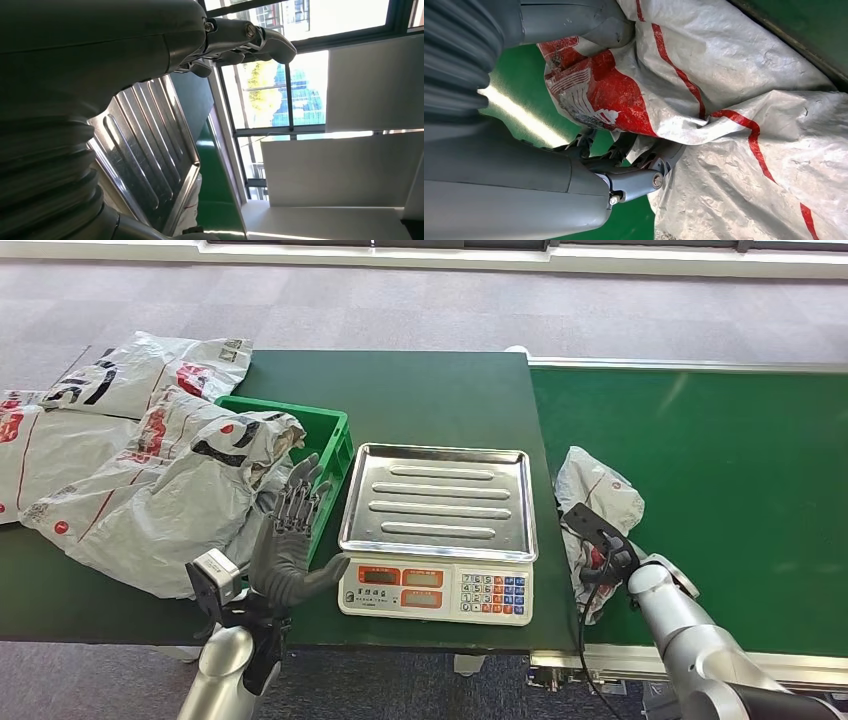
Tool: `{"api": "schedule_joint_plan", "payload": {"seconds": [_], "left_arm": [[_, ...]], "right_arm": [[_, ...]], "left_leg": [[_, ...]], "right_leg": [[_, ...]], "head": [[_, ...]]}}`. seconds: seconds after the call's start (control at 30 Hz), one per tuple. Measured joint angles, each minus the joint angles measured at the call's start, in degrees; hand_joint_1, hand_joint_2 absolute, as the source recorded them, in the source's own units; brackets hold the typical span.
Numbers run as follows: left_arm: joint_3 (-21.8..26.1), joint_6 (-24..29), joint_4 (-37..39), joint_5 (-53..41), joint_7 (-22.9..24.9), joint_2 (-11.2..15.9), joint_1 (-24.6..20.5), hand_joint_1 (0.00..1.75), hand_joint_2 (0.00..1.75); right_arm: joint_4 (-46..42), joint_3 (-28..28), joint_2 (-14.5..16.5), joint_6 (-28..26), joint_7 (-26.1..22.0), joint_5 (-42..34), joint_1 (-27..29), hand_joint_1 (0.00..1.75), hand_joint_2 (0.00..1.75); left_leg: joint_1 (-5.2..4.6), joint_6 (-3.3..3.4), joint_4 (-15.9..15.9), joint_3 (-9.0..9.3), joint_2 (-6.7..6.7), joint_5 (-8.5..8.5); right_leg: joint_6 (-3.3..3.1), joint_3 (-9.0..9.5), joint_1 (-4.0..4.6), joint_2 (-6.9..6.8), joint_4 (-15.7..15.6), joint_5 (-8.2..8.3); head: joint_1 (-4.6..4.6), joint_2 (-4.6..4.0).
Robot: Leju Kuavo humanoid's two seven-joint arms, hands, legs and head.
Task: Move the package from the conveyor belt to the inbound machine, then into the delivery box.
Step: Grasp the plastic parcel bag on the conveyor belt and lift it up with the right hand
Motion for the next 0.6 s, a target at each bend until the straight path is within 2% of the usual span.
{"api": "schedule_joint_plan", "payload": {"seconds": [0.6], "left_arm": [[0.0,0.1,-0.3,0.0,0.0,0.0,0.3,0.00,1.75]], "right_arm": [[0.0,-0.2,0.1,-1.1,-0.3,-0.2,0.1,1.75,1.75]], "left_leg": [[0.00,0.00,0.0,-0.01,0.00,0.00]], "right_leg": [[0.00,0.00,0.00,0.00,0.0,0.00]], "head": [[0.01,-0.01]]}}
